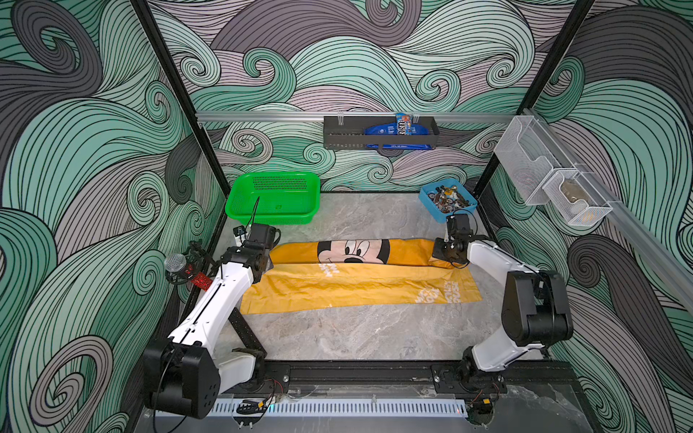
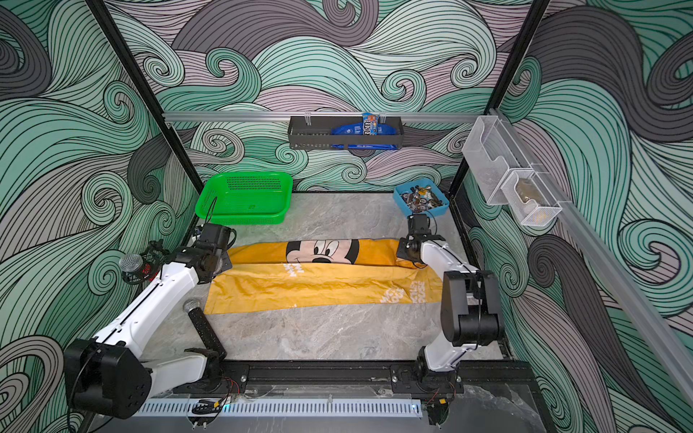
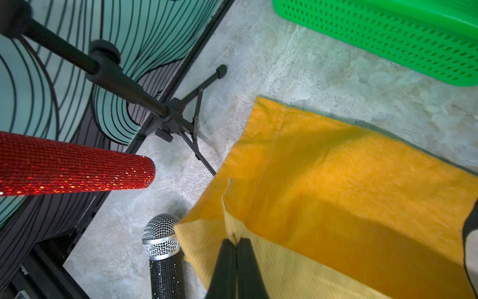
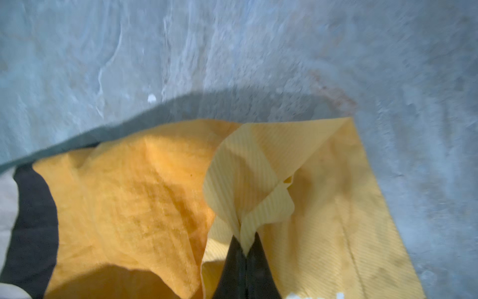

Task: Roll up the pillowcase
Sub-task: Fold the pillowcase at the center of the board.

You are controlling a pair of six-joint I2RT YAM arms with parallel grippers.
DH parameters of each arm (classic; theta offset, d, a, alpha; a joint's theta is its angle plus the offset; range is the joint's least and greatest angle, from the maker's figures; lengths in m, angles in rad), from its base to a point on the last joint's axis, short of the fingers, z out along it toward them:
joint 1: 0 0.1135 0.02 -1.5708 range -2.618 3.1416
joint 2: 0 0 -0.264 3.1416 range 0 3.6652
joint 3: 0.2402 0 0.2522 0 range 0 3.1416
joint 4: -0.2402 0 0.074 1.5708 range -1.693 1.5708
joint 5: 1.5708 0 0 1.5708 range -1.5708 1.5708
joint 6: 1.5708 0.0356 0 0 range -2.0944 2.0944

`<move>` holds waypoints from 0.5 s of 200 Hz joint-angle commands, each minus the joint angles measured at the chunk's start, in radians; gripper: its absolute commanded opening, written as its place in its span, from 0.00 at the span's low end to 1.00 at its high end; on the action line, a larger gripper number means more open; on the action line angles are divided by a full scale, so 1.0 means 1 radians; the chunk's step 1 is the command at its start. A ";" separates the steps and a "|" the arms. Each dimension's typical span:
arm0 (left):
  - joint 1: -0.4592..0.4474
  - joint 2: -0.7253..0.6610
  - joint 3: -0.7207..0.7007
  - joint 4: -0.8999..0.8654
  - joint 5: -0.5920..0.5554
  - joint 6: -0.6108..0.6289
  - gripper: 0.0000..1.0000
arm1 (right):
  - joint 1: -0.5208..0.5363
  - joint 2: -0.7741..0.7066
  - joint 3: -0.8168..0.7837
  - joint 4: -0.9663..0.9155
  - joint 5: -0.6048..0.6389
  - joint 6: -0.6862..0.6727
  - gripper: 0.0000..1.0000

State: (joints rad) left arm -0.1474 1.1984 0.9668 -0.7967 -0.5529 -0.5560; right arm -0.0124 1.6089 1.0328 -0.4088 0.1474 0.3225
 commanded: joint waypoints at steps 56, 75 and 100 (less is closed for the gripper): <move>-0.006 -0.063 -0.013 0.045 -0.170 0.094 0.00 | -0.120 -0.084 0.039 -0.040 -0.005 -0.043 0.12; -0.007 -0.062 -0.029 0.065 -0.111 0.086 0.00 | -0.116 -0.028 0.015 -0.020 -0.063 -0.057 0.21; -0.007 -0.052 -0.027 0.077 -0.078 0.076 0.00 | -0.107 -0.018 0.006 -0.017 -0.032 -0.073 0.47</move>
State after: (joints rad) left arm -0.1524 1.1481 0.9379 -0.7410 -0.6621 -0.4805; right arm -0.1272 1.5852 1.0527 -0.4286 0.1177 0.2737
